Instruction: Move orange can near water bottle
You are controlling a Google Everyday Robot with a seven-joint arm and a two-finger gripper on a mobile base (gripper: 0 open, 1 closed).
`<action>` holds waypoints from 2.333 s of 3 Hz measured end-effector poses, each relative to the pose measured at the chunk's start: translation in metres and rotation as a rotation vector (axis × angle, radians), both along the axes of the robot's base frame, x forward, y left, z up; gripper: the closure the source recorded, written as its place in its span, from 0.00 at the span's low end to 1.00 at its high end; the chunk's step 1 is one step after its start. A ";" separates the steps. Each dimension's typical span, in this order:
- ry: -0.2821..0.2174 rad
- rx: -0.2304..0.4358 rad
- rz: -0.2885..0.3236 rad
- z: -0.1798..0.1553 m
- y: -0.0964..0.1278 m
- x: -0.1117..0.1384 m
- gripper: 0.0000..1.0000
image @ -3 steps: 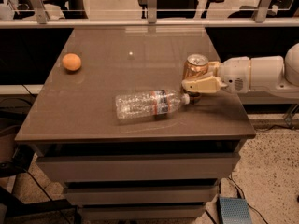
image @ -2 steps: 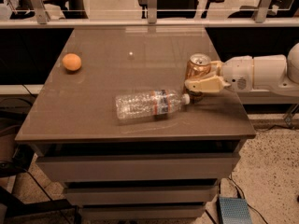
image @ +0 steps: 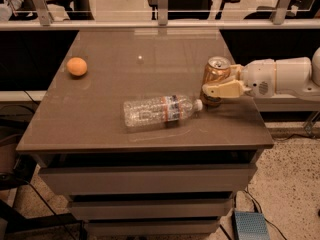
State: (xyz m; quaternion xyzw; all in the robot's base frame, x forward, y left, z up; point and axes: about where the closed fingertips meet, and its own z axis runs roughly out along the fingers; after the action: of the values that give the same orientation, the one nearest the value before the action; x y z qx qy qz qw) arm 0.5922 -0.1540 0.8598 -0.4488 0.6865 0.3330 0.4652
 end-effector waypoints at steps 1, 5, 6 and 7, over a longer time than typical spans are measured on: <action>0.000 0.000 0.000 0.001 0.000 0.000 0.36; 0.046 0.004 0.015 -0.002 -0.006 -0.012 0.00; 0.043 -0.010 -0.015 0.004 -0.018 -0.033 0.00; 0.005 -0.036 -0.116 0.018 -0.052 -0.054 0.00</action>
Offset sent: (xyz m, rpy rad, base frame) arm -0.0056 -0.0087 -0.0051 0.0117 0.0447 0.0024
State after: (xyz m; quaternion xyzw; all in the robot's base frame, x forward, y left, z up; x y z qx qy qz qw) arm 0.5382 -0.2060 0.8781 -0.4155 0.7184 0.2941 0.4742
